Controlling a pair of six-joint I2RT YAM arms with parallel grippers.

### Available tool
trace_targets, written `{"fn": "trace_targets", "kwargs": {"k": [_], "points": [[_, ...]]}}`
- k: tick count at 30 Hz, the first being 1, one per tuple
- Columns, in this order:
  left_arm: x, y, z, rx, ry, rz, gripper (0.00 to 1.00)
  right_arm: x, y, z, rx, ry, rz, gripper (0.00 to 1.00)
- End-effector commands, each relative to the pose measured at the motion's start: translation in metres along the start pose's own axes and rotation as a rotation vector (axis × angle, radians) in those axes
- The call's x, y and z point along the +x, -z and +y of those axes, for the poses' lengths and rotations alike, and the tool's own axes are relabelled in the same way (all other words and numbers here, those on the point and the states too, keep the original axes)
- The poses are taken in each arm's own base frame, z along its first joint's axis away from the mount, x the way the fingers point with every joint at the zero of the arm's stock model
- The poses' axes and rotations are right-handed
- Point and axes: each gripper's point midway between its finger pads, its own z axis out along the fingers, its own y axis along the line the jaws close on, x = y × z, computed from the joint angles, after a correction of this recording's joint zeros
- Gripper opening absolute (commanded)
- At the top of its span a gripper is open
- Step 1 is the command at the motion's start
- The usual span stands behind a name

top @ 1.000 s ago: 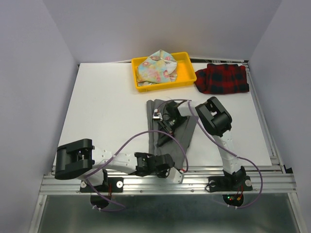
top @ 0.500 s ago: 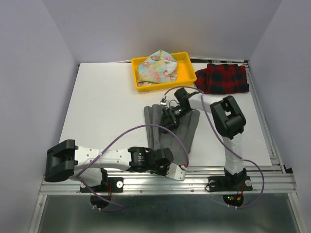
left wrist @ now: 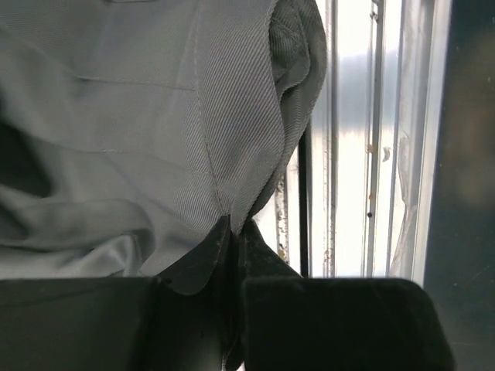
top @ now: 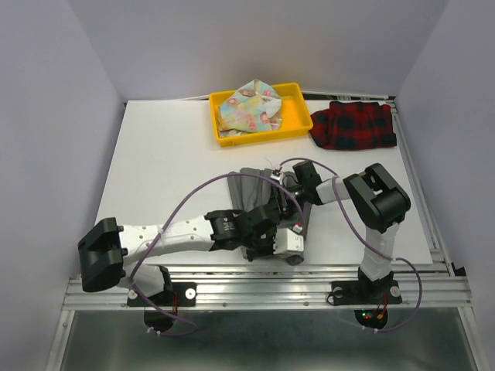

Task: Fold and stack the skirts
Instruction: Fold the skirt

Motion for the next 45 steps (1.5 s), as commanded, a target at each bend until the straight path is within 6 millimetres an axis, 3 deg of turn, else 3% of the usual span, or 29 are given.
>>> {"fn": "trace_targets", "kwargs": {"k": [1,5,7,10,11,13,15,18,22,24,26,31,36,39,45], "points": [[-0.033,0.021,0.013,0.035,0.095,-0.096,0.0,0.002,-0.017,-0.029,0.019,0.004,-0.04,0.51],[-0.054,0.039,0.027,0.021,0.113,-0.153,0.0,0.006,-0.025,-0.038,0.009,-0.018,-0.01,0.48],[-0.06,0.048,0.028,0.025,0.107,-0.172,0.0,0.008,-0.027,-0.034,0.011,-0.008,0.004,0.47],[-0.066,0.058,0.025,0.047,0.081,-0.183,0.0,0.009,-0.027,-0.01,-0.01,0.042,0.024,0.48],[-0.064,0.06,0.021,0.064,0.075,-0.177,0.0,-0.002,-0.023,0.005,-0.021,0.097,-0.001,0.49],[-0.062,0.062,0.012,0.105,0.07,-0.183,0.0,-0.016,-0.017,0.016,-0.013,0.163,-0.021,0.5],[-0.053,0.059,-0.002,0.161,0.06,-0.168,0.0,-0.049,-0.005,0.026,0.03,0.275,-0.054,0.57],[-0.038,0.054,-0.021,0.227,0.046,-0.138,0.0,-0.086,0.008,0.02,0.157,0.409,-0.06,0.68],[-0.027,0.052,-0.034,0.27,0.046,-0.13,0.0,-0.138,0.028,0.007,0.302,0.443,-0.036,0.77],[-0.028,0.053,-0.036,0.278,0.048,-0.139,0.0,-0.147,0.031,-0.003,0.355,0.488,-0.021,0.82],[-0.031,0.054,-0.033,0.272,0.057,-0.145,0.0,-0.152,0.032,-0.026,0.438,0.485,0.007,0.86],[-0.042,0.062,-0.025,0.276,0.101,-0.18,0.0,-0.127,0.028,-0.063,0.478,0.429,0.102,0.82],[-0.06,0.075,-0.011,0.256,0.109,-0.22,0.0,-0.083,0.024,-0.08,0.427,0.373,0.189,0.57],[-0.069,0.079,-0.002,0.253,0.119,-0.239,0.0,-0.053,0.009,-0.079,0.389,0.379,0.253,0.42],[-0.069,0.079,0.049,0.159,0.15,-0.228,0.0,-0.01,-0.014,-0.049,0.27,0.4,0.329,0.23]]}}
